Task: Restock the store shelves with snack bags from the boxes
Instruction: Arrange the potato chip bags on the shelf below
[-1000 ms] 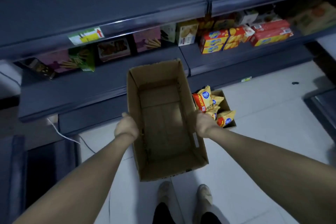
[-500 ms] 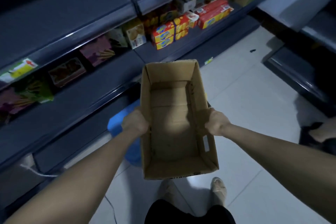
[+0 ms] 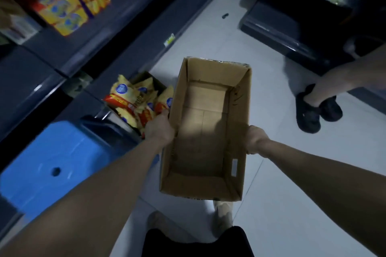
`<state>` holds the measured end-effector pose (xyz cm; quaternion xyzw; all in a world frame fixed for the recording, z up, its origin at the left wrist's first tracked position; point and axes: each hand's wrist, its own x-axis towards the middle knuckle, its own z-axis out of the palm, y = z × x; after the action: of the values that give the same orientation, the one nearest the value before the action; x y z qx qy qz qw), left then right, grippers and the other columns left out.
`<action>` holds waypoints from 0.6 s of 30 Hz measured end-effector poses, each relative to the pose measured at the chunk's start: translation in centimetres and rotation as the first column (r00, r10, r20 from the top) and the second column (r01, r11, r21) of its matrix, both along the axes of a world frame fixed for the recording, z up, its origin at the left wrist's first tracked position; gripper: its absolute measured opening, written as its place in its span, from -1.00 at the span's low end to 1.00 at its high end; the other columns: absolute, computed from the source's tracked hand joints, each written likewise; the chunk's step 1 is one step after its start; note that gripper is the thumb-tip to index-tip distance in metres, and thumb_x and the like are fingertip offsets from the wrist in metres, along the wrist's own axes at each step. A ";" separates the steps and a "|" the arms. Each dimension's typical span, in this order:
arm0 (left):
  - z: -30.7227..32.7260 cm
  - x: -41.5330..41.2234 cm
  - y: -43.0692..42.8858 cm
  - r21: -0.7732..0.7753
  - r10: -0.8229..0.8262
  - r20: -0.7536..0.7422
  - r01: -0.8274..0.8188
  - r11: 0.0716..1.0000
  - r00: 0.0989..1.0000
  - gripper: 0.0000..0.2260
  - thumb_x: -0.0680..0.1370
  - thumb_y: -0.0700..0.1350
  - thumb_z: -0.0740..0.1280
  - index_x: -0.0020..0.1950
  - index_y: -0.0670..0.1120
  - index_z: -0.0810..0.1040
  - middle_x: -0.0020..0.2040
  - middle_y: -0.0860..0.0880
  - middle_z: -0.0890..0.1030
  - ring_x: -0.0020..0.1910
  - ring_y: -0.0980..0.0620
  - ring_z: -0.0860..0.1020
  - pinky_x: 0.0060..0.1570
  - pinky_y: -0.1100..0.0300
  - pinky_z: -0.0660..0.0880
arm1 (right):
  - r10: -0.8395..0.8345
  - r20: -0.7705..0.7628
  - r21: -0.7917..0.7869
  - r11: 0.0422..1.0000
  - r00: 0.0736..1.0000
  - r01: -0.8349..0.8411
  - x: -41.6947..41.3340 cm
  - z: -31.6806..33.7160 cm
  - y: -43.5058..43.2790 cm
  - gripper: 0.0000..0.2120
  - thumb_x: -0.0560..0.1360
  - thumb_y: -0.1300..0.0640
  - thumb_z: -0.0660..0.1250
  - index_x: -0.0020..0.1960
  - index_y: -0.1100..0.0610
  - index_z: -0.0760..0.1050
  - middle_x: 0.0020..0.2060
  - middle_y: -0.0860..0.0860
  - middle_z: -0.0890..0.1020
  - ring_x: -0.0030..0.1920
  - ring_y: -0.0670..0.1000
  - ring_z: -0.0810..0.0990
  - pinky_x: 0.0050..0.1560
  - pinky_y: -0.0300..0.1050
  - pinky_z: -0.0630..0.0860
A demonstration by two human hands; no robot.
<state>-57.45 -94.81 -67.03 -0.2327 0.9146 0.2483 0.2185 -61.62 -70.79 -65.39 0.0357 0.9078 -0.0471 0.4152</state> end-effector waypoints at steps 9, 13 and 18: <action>-16.7 -3.9 5.3 0.016 -0.052 0.063 0.052 0.999 0.997 -0.66 0.57 -0.17 0.24 0.35 -0.11 0.40 0.22 -0.16 0.53 0.20 -0.15 0.50 0.06 0.06 0.46 | -0.075 0.055 0.017 0.997 0.996 0.075 -2.2 -16.5 5.3 -0.79 0.54 0.32 0.21 -0.27 0.19 0.35 -0.36 -0.03 0.38 -0.39 -0.13 0.39 -0.49 -0.33 0.30; -22.4 -5.5 6.8 0.018 -0.078 0.076 0.077 0.997 0.994 -0.63 0.57 -0.14 0.24 0.39 -0.09 0.38 0.27 -0.15 0.50 0.23 -0.13 0.48 0.14 0.04 0.47 | -0.180 0.057 0.004 0.984 0.982 0.180 -3.3 -22.5 7.0 -0.72 0.51 0.36 0.23 -0.34 0.18 0.30 -0.37 0.00 0.39 -0.41 -0.11 0.38 -0.49 -0.33 0.29; -28.4 -6.6 7.9 0.076 -0.066 0.046 0.063 0.995 0.997 -0.69 0.58 -0.19 0.22 0.33 -0.12 0.40 0.25 -0.19 0.52 0.22 -0.19 0.48 0.18 0.00 0.46 | -0.328 0.055 -0.059 0.942 0.943 0.331 -4.1 -28.2 7.8 -0.78 0.50 0.36 0.25 -0.29 0.20 0.37 -0.35 0.04 0.47 -0.38 -0.05 0.47 -0.46 -0.30 0.33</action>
<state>-64.03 -86.87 -95.40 -0.2006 0.9062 0.2694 0.2570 -65.68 -62.98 -93.61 0.1739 0.8776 -0.1457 0.4223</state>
